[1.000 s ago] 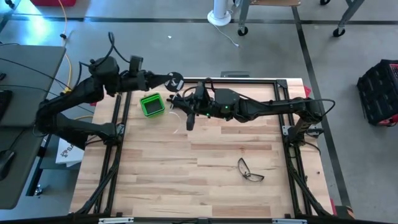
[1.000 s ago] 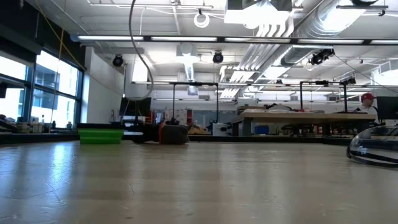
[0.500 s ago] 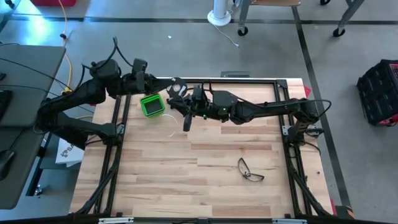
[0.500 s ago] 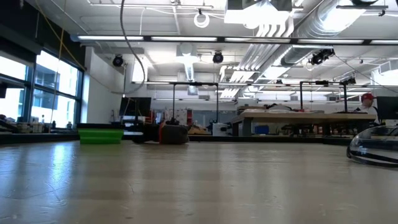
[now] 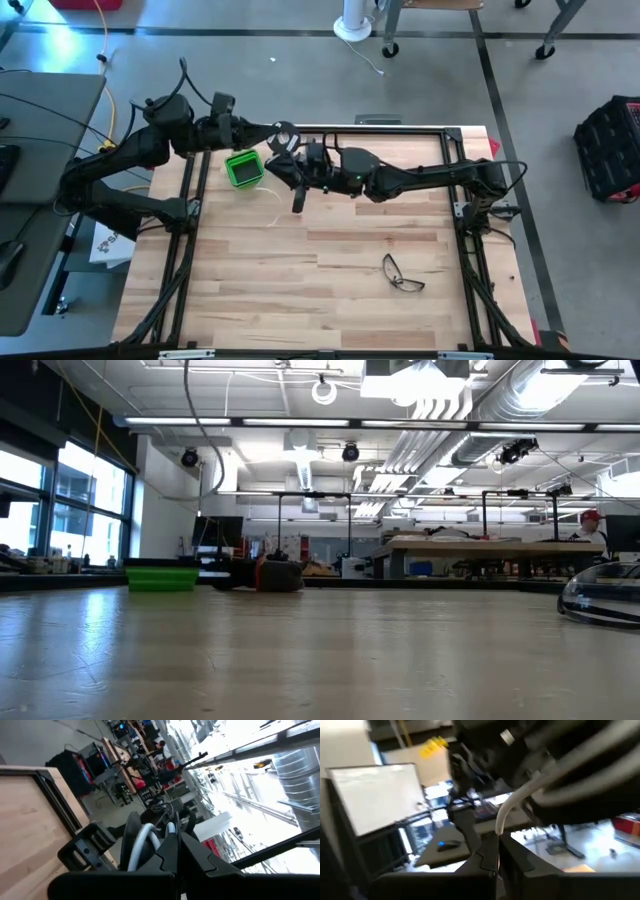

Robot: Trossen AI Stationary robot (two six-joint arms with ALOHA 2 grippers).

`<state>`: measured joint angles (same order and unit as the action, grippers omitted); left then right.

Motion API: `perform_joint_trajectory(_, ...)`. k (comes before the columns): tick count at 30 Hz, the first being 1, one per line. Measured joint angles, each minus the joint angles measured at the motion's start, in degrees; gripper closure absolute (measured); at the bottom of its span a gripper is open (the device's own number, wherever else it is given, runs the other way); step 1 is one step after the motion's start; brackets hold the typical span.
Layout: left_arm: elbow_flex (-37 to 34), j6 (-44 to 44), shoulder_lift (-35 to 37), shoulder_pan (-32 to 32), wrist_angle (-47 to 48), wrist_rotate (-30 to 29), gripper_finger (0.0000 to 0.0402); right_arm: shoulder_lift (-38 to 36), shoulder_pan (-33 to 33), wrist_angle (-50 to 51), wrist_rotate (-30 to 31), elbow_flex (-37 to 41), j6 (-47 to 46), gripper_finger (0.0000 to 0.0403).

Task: Coil cords
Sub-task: Coil the white wire on the spool

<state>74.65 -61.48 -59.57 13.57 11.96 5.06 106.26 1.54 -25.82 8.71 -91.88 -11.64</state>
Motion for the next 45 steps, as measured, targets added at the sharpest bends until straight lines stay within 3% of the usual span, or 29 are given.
perform_joint_trajectory(7, 0.0, -1.3, -0.7, -0.1, -0.1, 1.5, 0.0402, 2.0, 0.1, -2.9, -7.0, -0.1, 1.7, 0.0403)
perform_joint_trajectory(14, 0.0, -4.3, -1.1, -0.4, -2.1, 4.3, 0.0402, 4.4, 0.7, -6.9, -7.5, 0.0, 0.9, 0.0403)
perform_joint_trajectory(23, 0.0, -11.9, -0.9, -2.5, -1.2, 12.4, 0.0402, 4.3, 0.5, -10.1, -10.2, 0.0, 1.6, 0.0403)
perform_joint_trajectory(30, 0.0, -16.4, -0.9, -4.4, -1.1, 14.4, 0.0402, 4.3, 0.8, -11.1, -10.9, 0.0, 1.6, 0.0403)
perform_joint_trajectory(45, 0.0, -18.4, -0.8, -7.7, 5.6, 19.9, 0.0401, 4.3, -0.7, -12.2, -11.7, 0.0, 1.6, 0.0403)
